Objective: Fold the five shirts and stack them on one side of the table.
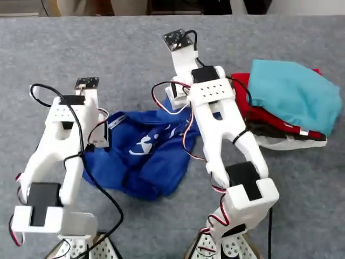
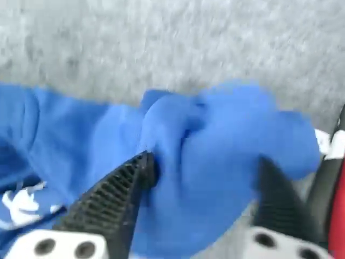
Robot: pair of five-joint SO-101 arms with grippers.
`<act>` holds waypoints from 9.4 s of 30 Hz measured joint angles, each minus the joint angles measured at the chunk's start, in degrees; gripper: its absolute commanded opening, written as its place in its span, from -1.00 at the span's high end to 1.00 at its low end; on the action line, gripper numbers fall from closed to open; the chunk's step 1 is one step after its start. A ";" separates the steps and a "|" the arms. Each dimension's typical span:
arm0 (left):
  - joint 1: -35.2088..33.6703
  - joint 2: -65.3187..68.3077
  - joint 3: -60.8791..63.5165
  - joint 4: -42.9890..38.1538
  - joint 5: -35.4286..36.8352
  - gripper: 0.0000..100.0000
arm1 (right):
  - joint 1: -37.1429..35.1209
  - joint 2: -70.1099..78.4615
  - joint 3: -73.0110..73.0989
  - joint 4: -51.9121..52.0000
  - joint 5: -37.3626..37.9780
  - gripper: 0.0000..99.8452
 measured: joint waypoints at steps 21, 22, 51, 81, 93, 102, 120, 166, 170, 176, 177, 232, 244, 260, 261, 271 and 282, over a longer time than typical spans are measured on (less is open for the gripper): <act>-0.79 3.69 -4.84 -6.15 19.96 0.70 | 0.00 -5.89 -0.09 8.18 2.90 0.38; -0.79 3.69 -4.31 -7.03 20.57 0.71 | 0.00 -5.89 -0.09 8.18 2.90 0.38; -11.34 13.80 -28.48 -21.19 16.53 0.96 | 3.78 -5.89 -4.40 25.05 10.46 0.39; -9.23 25.14 -61.89 26.90 10.90 0.49 | 5.19 4.75 -11.87 12.92 12.92 0.39; 5.80 -11.52 -1.32 4.66 19.43 0.49 | 7.03 10.73 -21.71 13.80 15.12 0.39; 11.34 -12.13 14.07 -4.92 20.92 0.49 | 7.03 12.31 -21.80 14.59 17.05 0.39; 15.38 -12.13 21.54 -17.23 27.16 0.49 | 8.09 12.31 -21.80 15.65 17.05 0.39; -24.44 -38.07 2.37 28.92 -16.79 0.96 | -14.33 45.63 -62.95 23.47 17.23 0.39; -27.69 -38.07 2.37 29.10 -17.76 0.96 | -14.86 54.77 -67.34 24.70 17.23 0.56; -28.40 -38.07 2.37 29.36 -17.76 0.96 | -13.80 60.40 -76.22 29.71 17.23 0.95; -28.57 -38.07 2.37 29.36 -17.76 0.96 | -12.75 60.40 -77.10 30.95 17.23 0.99; -31.74 8.88 -32.09 25.14 -12.13 0.96 | -6.51 -14.59 15.47 7.91 23.30 0.95; -35.69 6.86 -17.76 17.58 -12.13 0.96 | -12.84 29.98 -30.86 14.07 22.51 0.95; -41.76 -17.58 11.78 3.16 -15.74 0.96 | -23.82 62.15 -91.69 18.46 13.71 0.95; -41.76 -17.67 11.87 3.16 -15.74 0.96 | -23.03 62.15 -91.78 18.46 13.45 0.95; -39.30 -17.67 12.31 3.16 -15.74 0.96 | -17.05 58.55 -91.69 10.81 5.71 0.95; -38.95 -17.67 12.31 3.16 -15.74 0.96 | -28.40 59.78 -88.44 3.25 15.65 0.21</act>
